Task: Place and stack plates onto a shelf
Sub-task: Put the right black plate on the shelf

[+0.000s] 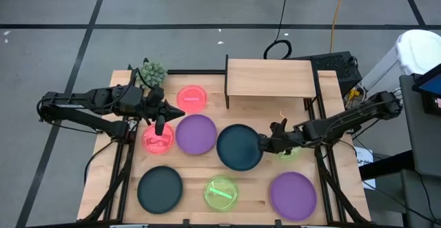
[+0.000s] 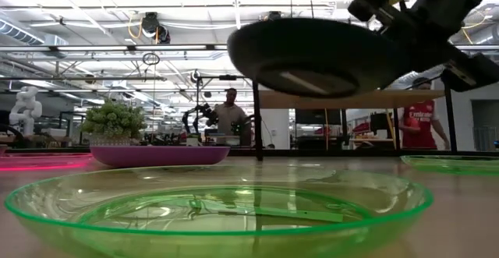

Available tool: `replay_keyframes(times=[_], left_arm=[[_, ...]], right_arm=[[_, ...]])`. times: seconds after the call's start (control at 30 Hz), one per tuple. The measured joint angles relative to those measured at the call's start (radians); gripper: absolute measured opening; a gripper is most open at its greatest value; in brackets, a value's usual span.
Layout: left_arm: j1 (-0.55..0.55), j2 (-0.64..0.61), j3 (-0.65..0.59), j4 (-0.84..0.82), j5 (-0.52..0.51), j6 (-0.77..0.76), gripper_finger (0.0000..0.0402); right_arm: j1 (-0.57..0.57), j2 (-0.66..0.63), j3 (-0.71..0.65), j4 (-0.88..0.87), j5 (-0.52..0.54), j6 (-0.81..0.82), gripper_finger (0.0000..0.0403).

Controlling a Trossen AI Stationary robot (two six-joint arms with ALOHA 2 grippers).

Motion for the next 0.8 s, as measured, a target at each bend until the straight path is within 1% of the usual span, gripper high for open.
replay_keyframes(times=[0.1, 0.23, 0.3, 0.43, 0.57, 0.8], left_arm=[[0.0, 0.0, 0.0, 0.0, 0.0, 0.019, 0.0001], [0.001, 0.0, 0.0, 0.001, -0.001, 0.018, 0.0001], [0.001, 0.0, 0.0, 0.001, -0.001, 0.009, 0.0001], [0.001, 0.0, 0.0, 0.001, -0.002, -0.038, 0.0001], [0.001, 0.0, 0.0, 0.002, -0.002, -0.032, 0.0001], [0.001, 0.0, 0.0, 0.002, -0.052, -0.032, 0.0001]], right_arm=[[0.0, -0.021, 0.013, -0.007, 0.019, 0.016, 0.0001], [-0.006, -0.035, 0.075, -0.013, 0.05, -0.014, 0.0001], [-0.008, -0.034, 0.112, -0.016, 0.073, -0.031, 0.0001], [-0.029, -0.033, 0.183, -0.039, 0.076, -0.069, 0.0], [-0.057, -0.033, 0.245, -0.103, 0.119, -0.113, 0.0], [-0.136, -0.033, 0.339, -0.203, 0.124, -0.2, 0.0]])
